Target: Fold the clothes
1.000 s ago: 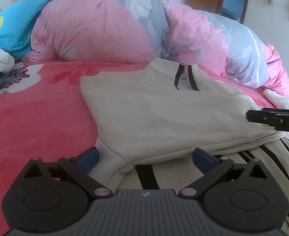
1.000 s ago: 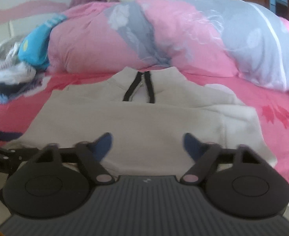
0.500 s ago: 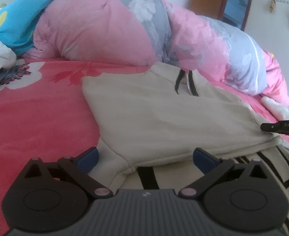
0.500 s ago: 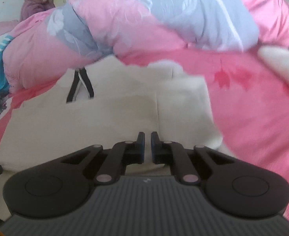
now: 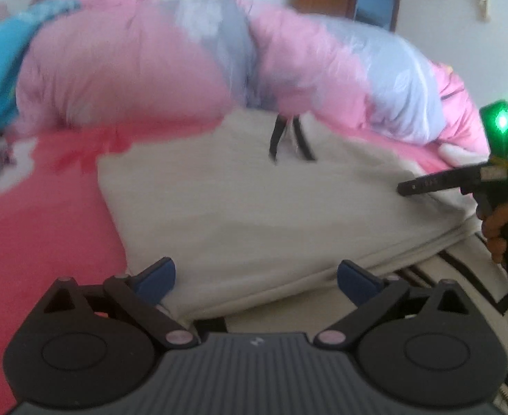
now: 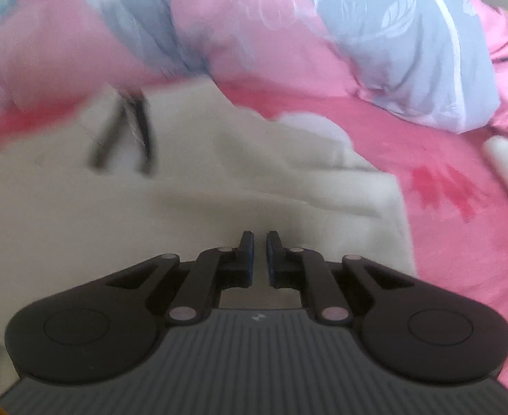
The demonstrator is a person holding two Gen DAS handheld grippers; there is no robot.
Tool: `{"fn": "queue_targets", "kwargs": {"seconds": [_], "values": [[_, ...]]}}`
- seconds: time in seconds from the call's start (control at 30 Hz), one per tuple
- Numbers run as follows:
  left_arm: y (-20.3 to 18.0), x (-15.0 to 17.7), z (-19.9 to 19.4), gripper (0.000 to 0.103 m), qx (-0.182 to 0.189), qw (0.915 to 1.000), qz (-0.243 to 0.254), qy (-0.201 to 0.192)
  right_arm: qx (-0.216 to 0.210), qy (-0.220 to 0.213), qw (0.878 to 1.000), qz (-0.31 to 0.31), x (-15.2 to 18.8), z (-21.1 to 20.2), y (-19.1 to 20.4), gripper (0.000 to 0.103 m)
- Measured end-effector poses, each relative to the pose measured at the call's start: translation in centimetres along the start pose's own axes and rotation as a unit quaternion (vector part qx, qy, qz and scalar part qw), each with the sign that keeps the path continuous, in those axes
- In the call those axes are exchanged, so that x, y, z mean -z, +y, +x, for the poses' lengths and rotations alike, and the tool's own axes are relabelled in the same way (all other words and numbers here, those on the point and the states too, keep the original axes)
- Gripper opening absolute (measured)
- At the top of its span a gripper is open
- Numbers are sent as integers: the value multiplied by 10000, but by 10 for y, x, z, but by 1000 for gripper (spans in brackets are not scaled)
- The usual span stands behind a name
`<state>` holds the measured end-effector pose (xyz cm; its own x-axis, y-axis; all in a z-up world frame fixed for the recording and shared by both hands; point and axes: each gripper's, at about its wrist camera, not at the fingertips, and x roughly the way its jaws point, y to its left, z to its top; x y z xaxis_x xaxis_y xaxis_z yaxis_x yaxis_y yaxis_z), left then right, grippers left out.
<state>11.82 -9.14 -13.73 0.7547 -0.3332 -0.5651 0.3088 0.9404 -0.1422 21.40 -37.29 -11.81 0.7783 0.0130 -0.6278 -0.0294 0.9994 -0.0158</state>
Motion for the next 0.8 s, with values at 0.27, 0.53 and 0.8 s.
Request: {"fn": "queue_targets", "kwargs": {"seconds": [0.27, 0.53, 0.8], "values": [[7, 4, -1, 101, 160, 9998, -130, -86, 392, 188, 9984, -352, -13, 7, 7, 7], [15, 6, -5, 102, 376, 9988, -274, -156, 489, 429, 9977, -182, -24, 28, 1, 4], [22, 8, -7, 103, 526, 9975, -411, -232, 517, 240, 9980, -273, -76, 37, 6, 5]]}}
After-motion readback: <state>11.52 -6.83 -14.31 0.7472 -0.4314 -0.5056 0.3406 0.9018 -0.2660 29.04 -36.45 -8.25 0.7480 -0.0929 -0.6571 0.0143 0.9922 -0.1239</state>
